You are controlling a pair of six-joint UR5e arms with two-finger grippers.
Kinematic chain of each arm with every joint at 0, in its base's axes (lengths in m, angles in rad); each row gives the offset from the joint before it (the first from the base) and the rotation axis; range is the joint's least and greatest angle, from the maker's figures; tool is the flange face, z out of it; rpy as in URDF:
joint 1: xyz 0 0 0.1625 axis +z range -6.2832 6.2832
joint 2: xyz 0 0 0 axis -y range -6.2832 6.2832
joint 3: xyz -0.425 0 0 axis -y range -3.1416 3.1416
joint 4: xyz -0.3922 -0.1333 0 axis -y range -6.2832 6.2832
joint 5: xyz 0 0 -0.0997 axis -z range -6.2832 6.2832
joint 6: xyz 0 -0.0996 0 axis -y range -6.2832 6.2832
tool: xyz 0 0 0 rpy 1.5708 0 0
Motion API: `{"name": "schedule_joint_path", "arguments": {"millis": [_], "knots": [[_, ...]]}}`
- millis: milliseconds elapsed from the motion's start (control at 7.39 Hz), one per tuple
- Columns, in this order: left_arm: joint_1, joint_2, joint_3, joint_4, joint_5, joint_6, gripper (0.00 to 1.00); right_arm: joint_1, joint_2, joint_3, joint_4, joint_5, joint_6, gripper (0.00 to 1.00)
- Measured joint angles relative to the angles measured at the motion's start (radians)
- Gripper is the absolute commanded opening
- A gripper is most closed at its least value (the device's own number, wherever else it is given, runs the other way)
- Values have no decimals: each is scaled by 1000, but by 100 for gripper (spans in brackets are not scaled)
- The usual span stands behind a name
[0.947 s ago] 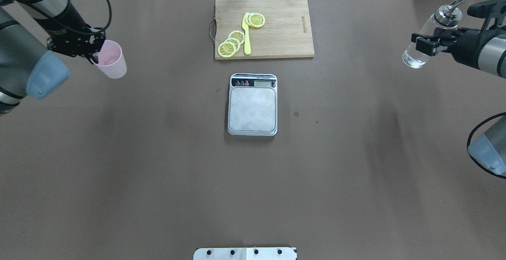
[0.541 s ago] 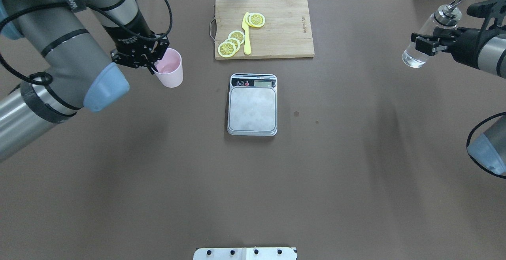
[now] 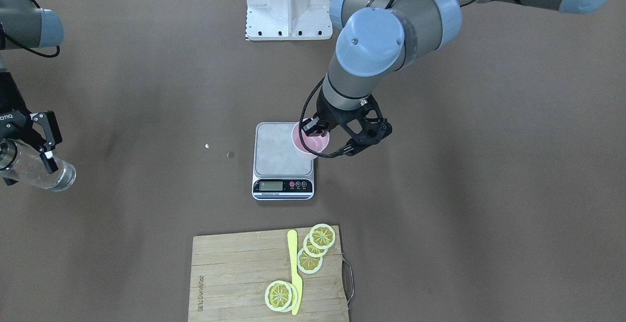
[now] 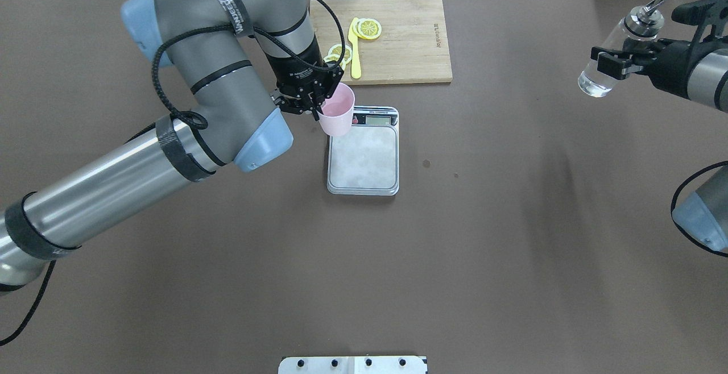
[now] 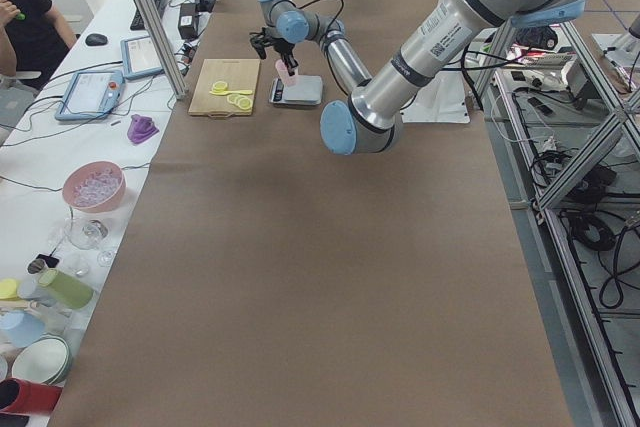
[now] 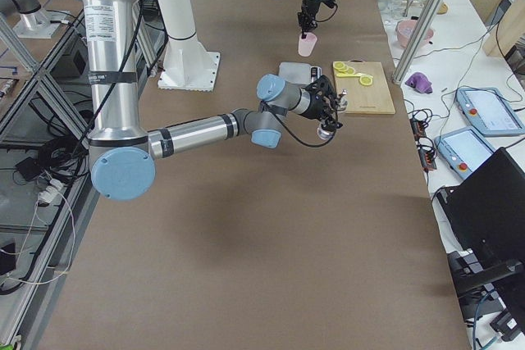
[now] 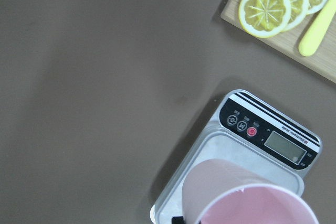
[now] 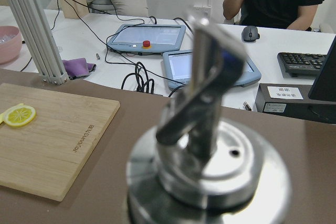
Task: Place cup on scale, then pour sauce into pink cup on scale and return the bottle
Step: 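Carry the pink cup with the left gripper onto the scale and release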
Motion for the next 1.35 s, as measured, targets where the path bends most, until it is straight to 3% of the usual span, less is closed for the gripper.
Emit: {"name": "schedule_joint_path", "arguments": {"millis": [406, 1353], "knots": [[64, -22, 60, -41, 68, -32, 0, 0, 2, 0, 0, 0, 0, 0], [101, -15, 61, -126, 99, -50, 0, 0, 2, 5, -1, 0, 0, 0]]}}
